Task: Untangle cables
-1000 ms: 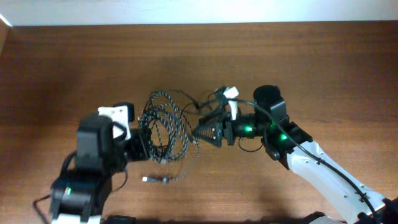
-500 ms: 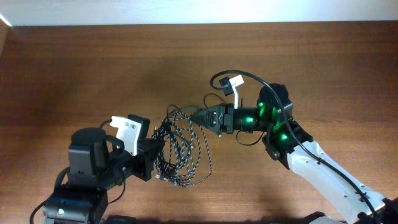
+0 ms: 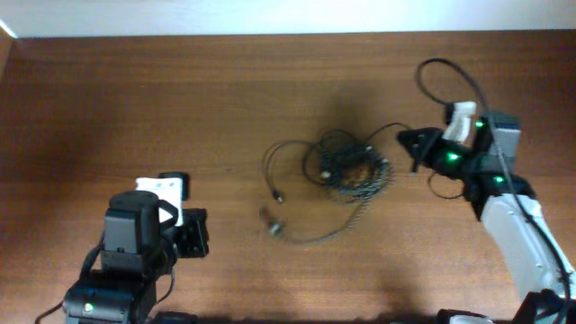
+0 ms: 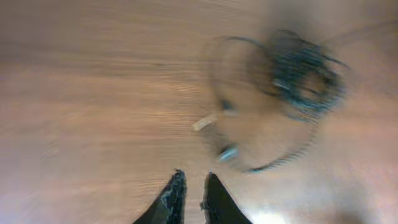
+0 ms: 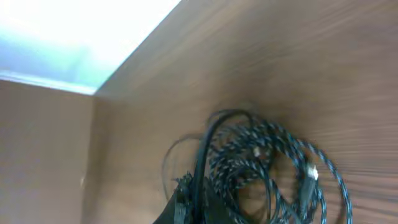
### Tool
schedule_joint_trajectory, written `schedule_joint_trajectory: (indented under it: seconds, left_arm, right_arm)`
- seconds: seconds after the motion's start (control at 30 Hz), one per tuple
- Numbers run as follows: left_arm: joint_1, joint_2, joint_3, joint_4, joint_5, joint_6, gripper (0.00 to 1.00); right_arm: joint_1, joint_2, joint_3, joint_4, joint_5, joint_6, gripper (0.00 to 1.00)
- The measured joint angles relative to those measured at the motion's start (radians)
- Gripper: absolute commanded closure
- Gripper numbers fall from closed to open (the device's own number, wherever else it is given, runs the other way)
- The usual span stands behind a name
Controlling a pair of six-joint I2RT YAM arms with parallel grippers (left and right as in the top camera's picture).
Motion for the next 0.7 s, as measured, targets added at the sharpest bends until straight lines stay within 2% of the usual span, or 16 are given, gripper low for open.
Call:
schedule_joint_trajectory:
  seconds: [0.03, 0.07, 0.1, 0.17, 0.27, 0.33, 0.4, 0.43, 0.5, 0.6, 0.67, 0.7]
  left_arm:
    - [0.000, 0.000, 0.000, -0.003, -0.072, -0.069, 0.27]
    - [0.000, 0.000, 0.000, -0.004, -0.130, -0.148, 0.09]
    - [0.000, 0.000, 0.000, 0.000, -0.170, -0.211, 0.01]
    - [0.000, 0.005, 0.000, 0.008, -0.189, -0.302, 0.00]
    - [0.000, 0.046, -0.003, 0.011, -0.158, -0.360, 0.00]
    - [0.000, 0.082, -0.012, 0.016, -0.137, -0.372, 0.01]
    - [0.000, 0.134, -0.024, 0.056, -0.080, -0.379, 0.01]
    - [0.000, 0.155, -0.027, 0.083, -0.030, -0.374, 0.01]
    - [0.000, 0.174, -0.030, 0.142, 0.058, -0.340, 0.01]
    - [0.000, 0.183, -0.030, 0.203, 0.191, -0.275, 0.00]
    - [0.000, 0.183, -0.030, 0.226, 0.275, -0.227, 0.00]
    - [0.000, 0.183, -0.030, 0.227, 0.307, -0.209, 0.00]
  right_arm:
    - [-0.040, 0.000, 0.000, -0.034, 0.009, -0.008, 0.96]
    - [-0.075, 0.001, -0.001, -0.053, 0.013, -0.014, 0.96]
    - [-0.095, 0.001, -0.001, -0.056, 0.010, -0.018, 0.96]
    - [-0.095, 0.001, -0.001, -0.038, -0.072, -0.019, 0.96]
    - [-0.046, 0.005, -0.013, 0.257, -0.335, 0.071, 0.96]
    - [0.013, 0.016, -0.010, 0.653, -0.472, 0.241, 0.96]
    - [0.103, 0.004, 0.022, 1.118, -0.573, 0.471, 0.96]
    - [0.133, 0.000, 0.034, 1.264, -0.591, 0.540, 0.96]
    - [0.166, -0.002, 0.068, 1.280, -0.602, 0.610, 0.96]
    - [0.200, 0.002, 0.154, 1.212, -0.610, 0.667, 0.96]
    - [0.208, 0.006, 0.273, 1.101, -0.612, 0.668, 0.96]
    - [0.208, 0.006, 0.360, 0.977, -0.610, 0.643, 0.96]
